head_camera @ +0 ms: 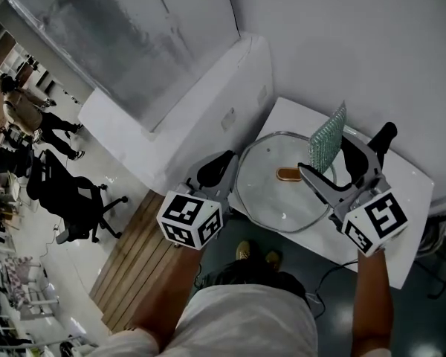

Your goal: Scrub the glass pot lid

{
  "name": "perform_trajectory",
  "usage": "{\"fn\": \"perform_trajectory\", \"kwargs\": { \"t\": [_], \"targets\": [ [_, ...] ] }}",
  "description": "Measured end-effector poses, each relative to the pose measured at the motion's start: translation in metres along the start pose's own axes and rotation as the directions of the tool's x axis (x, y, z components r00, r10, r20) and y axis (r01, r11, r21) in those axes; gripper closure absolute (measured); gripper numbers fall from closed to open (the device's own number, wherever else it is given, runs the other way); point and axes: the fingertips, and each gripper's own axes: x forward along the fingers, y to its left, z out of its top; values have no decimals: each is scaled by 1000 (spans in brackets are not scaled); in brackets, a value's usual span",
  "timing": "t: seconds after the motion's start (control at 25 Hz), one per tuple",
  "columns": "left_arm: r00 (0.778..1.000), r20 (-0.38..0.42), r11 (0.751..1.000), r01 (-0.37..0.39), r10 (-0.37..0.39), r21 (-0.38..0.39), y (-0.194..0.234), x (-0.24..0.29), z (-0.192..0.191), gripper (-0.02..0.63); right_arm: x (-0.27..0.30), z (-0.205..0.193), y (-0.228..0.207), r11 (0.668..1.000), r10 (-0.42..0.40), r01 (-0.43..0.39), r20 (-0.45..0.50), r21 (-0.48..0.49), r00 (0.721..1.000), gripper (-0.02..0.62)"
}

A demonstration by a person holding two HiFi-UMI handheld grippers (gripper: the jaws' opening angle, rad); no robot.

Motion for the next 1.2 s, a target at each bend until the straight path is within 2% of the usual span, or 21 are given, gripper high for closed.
{"fn": "perform_trajectory", "kwargs": {
  "t": [0.08, 0.16, 0.28, 0.44, 0.56, 0.68, 0.76, 0.84, 0.96, 1.08, 1.2],
  "targets": [
    [1000, -31, 999, 1, -2, -40, 5, 5, -10, 576, 14, 0, -1, 999, 26, -27, -33, -35, 999, 247],
    [998, -68, 997, 7, -12, -78, 8, 11, -23, 507, 30, -2, 0, 996, 56, -61, -72, -67, 996, 247],
    [992, -123, 993, 7, -22, -116, 13, 18, -42, 465, 53, -9, 3, 985, 113, -132, -154, -114, 982, 247],
    [982, -188, 989, 8, -36, -149, 17, 27, -62, 432, 80, -27, 5, 958, 174, -230, -288, -173, 942, 247],
    [971, -234, 987, 6, -44, -159, 19, 33, -76, 411, 99, -45, 8, 924, 214, -317, -397, -213, 892, 247],
    [959, -278, 984, -1, -50, -179, 21, 38, -89, 396, 113, -68, 13, 882, 259, -416, -511, -220, 820, 247],
    [950, -307, 980, -8, -55, -200, 23, 41, -99, 391, 120, -85, 18, 853, 292, -481, -580, -202, 761, 247],
    [940, -335, 974, -16, -62, -225, 26, 43, -109, 388, 126, -103, 22, 819, 320, -545, -649, -176, 690, 247],
    [928, -366, 964, -28, -73, -264, 29, 44, -122, 387, 133, -130, 28, 761, 334, -633, -751, -141, 570, 247],
    [915, -394, 954, -36, -88, -296, 32, 45, -132, 387, 138, -155, 29, 703, 313, -702, -834, -119, 455, 247],
    [906, -412, 948, -42, -97, -315, 33, 45, -139, 385, 142, -176, 31, 656, 289, -750, -890, -85, 353, 247]
  ]
}}
